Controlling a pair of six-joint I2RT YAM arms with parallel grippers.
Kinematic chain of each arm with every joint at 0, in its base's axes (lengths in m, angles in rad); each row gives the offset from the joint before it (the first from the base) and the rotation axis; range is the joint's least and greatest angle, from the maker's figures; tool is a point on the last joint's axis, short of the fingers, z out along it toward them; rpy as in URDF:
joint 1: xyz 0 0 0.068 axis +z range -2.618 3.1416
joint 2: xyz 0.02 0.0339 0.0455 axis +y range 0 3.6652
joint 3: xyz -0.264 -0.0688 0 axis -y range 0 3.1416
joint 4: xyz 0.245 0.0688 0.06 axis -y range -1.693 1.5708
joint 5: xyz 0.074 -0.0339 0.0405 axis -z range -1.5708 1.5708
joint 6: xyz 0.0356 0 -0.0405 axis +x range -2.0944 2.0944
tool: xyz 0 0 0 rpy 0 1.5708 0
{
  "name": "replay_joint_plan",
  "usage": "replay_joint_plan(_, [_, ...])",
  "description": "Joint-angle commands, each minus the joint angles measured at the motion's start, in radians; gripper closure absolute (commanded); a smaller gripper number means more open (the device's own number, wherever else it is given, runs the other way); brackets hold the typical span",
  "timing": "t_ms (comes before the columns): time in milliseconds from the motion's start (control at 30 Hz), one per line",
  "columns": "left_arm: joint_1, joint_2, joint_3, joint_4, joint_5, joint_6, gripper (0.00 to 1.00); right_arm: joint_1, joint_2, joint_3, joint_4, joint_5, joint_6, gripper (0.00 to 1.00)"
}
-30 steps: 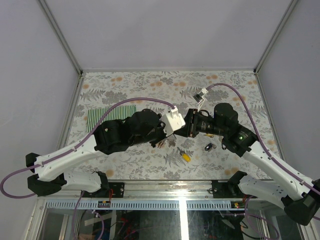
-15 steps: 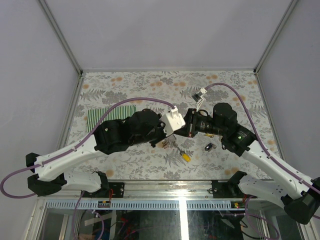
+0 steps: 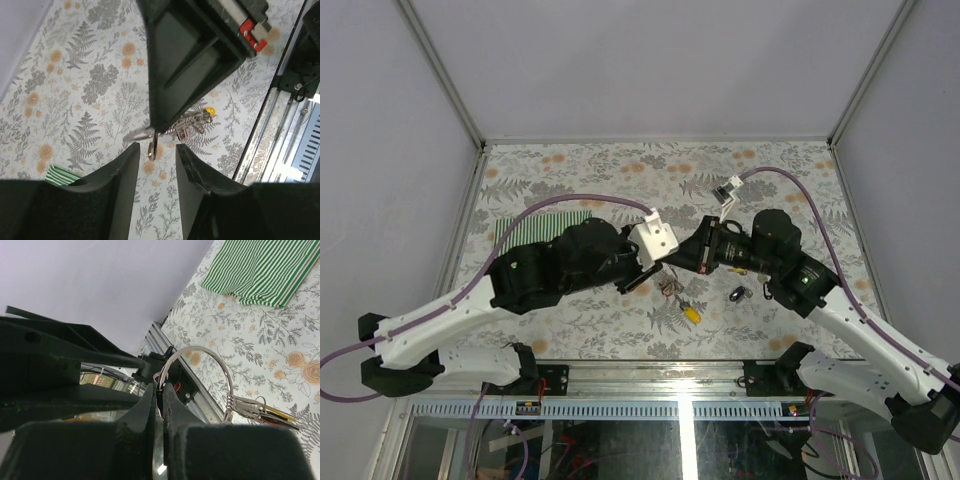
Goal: Put the keys on the keyring
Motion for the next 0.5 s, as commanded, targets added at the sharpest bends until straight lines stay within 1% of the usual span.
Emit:
replay_joint_plan(0, [0.002,-0.127,-0.056,0.148,-0.001,-0.031,0.62,0.012,-0.080,0.028,0.044,0.060,0.052,1.00])
replay_joint_plan(133, [0.001,-0.266,-0.148,0.282,0.005,-0.061,0.54,0.012,-0.105,0.029,0.072,0.073,0.115,1.00])
replay_joint_plan(267, [0.001,-0.368,-0.212,0.378,0.033,-0.073,0.52,0.011,-0.113,0.035,0.126,0.050,0.185,1.00])
replay_joint_plan(367, [0.001,-0.391,-0.210,0.391,0.066,-0.070,0.52,0.012,-0.114,0.032,0.178,0.031,0.242,1.00])
replay_joint_plan(467, [0.001,-0.380,-0.198,0.384,0.115,-0.050,0.53,0.011,-0.113,0.021,0.236,0.020,0.305,1.00])
